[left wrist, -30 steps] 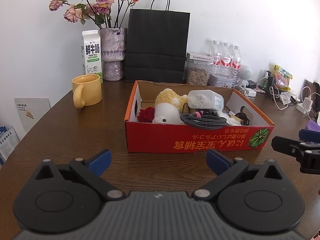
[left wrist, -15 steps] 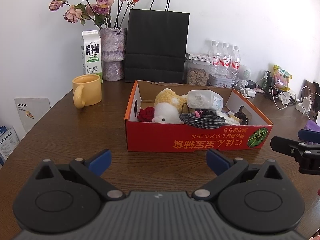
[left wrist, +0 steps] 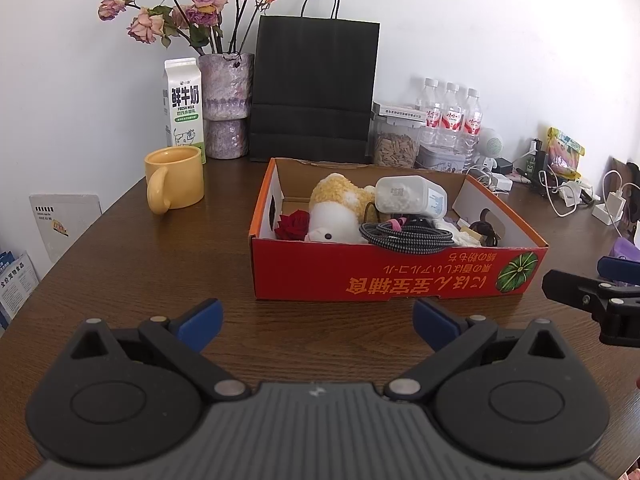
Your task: Organize objects
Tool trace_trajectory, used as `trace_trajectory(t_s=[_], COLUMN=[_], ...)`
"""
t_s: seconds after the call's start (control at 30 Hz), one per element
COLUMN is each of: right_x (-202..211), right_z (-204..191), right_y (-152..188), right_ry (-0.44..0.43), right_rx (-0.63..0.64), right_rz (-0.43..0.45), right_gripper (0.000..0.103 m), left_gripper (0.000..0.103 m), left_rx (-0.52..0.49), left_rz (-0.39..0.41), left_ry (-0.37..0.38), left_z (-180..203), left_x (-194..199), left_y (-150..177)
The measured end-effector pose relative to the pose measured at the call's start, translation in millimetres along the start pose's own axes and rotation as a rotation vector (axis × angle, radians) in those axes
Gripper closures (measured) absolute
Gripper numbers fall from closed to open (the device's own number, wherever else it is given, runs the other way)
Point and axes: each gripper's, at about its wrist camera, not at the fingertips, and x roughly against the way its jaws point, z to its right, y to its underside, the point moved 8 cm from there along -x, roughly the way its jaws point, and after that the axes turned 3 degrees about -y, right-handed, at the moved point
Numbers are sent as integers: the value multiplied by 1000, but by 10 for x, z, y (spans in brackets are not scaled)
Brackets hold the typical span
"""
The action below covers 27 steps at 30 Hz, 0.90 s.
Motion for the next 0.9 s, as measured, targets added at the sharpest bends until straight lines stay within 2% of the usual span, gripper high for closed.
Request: trace_trajectory(t_s=[0.7,0.9], right_x=[2,3], right_z=[-5,-7], right_y=[7,7], right_ry=[1,1], right_rx=[0,0], right_rz=[-1,-2], right_gripper=[0,0], left_gripper=[0,0], left_rx=[-11,-16], left_rz=[0,-1], left_ry=[6,46], left_z=[31,69], left_x=[-5,-1], left_y=[21,28])
